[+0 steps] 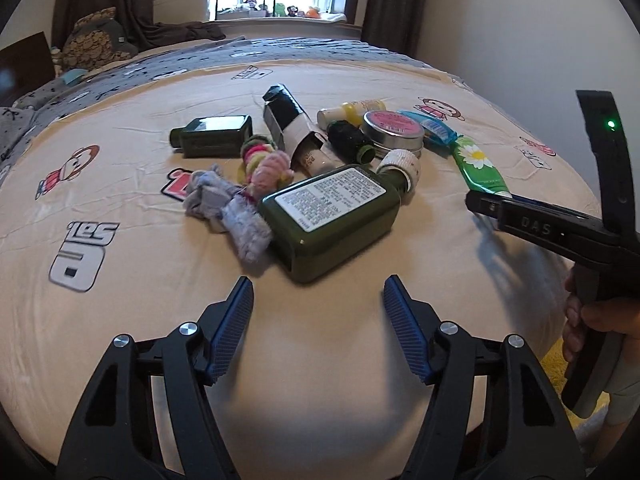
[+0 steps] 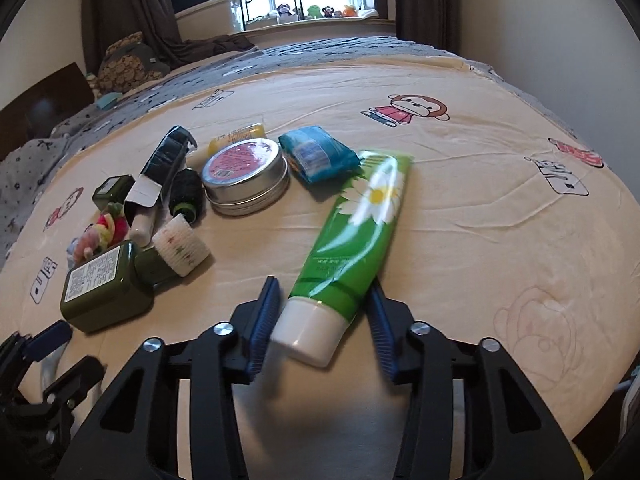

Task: Collect trash
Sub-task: 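Grasp the green tube with the right tool while the left tool grasps the dark green bottle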

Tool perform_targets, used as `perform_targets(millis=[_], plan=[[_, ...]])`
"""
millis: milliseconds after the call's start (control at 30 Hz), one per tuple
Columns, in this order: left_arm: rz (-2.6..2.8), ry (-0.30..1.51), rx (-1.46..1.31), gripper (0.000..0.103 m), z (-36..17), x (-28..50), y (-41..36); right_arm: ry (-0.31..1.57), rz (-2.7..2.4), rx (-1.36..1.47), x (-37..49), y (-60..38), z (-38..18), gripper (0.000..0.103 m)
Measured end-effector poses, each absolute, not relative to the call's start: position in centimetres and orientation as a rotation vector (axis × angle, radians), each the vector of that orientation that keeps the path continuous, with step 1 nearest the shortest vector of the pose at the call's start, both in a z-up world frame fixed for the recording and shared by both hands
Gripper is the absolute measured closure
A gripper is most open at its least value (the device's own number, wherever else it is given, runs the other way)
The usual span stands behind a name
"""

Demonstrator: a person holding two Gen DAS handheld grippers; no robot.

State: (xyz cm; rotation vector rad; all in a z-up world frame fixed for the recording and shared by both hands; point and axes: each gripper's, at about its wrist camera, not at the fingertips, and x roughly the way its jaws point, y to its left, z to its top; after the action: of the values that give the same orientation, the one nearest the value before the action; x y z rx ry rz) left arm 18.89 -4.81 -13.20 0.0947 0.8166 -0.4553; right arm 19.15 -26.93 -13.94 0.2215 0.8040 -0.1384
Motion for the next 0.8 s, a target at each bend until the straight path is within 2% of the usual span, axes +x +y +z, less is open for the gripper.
perform_targets(millis=[167,233,300,600,667,733,800], plan=[[-0.464,0.821,0.103,0.036,-13.4,20.7,-5.6,0.796,-0.120,0.227,18.6,-27.6,-13.9,0.066],[-0.454,0.814,0.115,0.028,-13.4,21.3,-5.9,0.796,-0.112,0.232,18.7,-27.6,-13.9,0.066],[-0.459,0.808,0.120,0.025,-13.4,21.9,-6.3,0.793,-0.110,0.233,18.8,-27.8,-13.8,0.066],[-0.495,0.800,0.154,0.025,-13.4,23.0,-8.5,0.788,-0.108,0.207,19.3,-28.3,-13.8,0.068],[-0.498,0.801,0.171,0.027,-13.5,22.7,-9.0,0.785,-0.111,0.203,19.1,-28.5,-13.8,0.069],[-0.483,0.802,0.183,0.037,-13.4,22.0,-9.4,0.782,-0.116,0.202,18.7,-28.6,-13.7,0.071],[-0.461,0.793,0.198,0.041,-13.3,21.0,-9.6,0.780,-0.116,0.192,18.1,-28.8,-13.6,0.071]])
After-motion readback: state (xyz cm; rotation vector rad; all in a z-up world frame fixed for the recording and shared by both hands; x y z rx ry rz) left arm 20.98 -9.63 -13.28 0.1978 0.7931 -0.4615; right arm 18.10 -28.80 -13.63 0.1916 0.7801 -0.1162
